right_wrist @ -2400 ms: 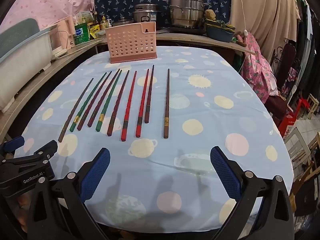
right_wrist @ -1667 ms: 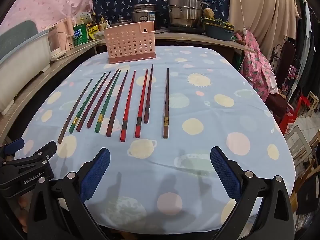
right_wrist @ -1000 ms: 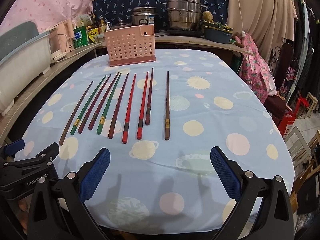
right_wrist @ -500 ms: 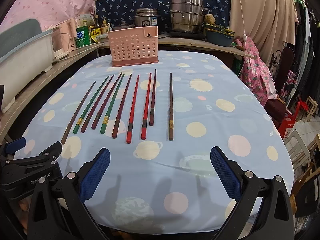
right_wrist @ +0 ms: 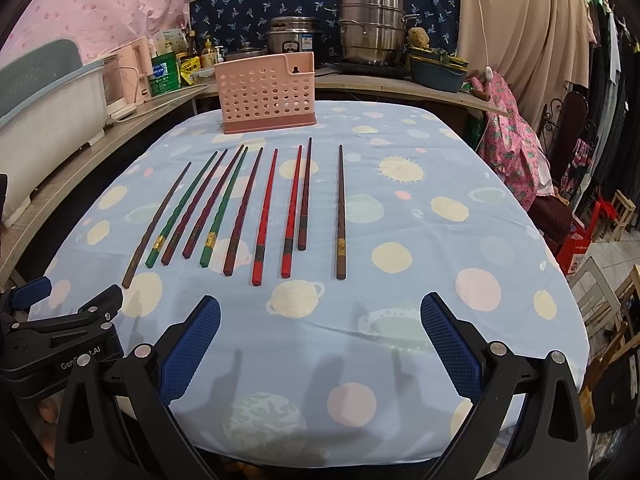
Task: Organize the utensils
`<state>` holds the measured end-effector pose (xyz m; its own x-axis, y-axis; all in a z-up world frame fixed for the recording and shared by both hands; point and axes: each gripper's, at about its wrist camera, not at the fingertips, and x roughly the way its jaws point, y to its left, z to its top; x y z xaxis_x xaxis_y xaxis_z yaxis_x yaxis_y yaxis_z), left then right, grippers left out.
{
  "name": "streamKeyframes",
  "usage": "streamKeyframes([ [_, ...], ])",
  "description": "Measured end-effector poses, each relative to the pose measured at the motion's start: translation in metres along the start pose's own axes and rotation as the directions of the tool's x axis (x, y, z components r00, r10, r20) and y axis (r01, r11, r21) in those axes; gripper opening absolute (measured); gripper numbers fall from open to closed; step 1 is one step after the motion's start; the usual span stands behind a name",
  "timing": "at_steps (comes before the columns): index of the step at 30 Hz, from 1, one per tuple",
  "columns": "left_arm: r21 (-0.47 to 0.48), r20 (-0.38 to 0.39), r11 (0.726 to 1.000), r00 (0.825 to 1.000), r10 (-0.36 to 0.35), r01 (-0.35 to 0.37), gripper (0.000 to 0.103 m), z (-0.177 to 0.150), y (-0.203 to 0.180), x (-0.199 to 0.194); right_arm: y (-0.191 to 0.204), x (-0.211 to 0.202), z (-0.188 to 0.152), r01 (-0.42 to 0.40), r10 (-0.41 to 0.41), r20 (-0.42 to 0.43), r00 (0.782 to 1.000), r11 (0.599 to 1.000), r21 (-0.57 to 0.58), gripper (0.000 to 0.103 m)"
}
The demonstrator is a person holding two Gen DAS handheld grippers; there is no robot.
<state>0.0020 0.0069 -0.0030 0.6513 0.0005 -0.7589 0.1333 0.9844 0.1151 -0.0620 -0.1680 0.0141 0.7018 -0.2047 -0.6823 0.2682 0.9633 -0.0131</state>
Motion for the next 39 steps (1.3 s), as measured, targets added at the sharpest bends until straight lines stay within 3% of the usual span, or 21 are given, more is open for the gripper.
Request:
streamKeyframes([
  [30, -0.001, -0.004, 1.0, 1.0, 0.0, 0.0, 0.096, -0.0015, 0.0016, 0.0005, -0.0007, -0.0008, 0.0003, -0.003, 0.003, 0.001, 1.0, 1.0, 0.002, 0.096],
  [39, -0.027, -0.046, 1.0, 0.999, -0.003, 0.001, 0.096, -0.0024, 0.0074, 0.0075, -0.0088, 0.0063, 0.0016, -0.006, 0.007, -0.021, 1.0, 0.999, 0.042, 0.096],
])
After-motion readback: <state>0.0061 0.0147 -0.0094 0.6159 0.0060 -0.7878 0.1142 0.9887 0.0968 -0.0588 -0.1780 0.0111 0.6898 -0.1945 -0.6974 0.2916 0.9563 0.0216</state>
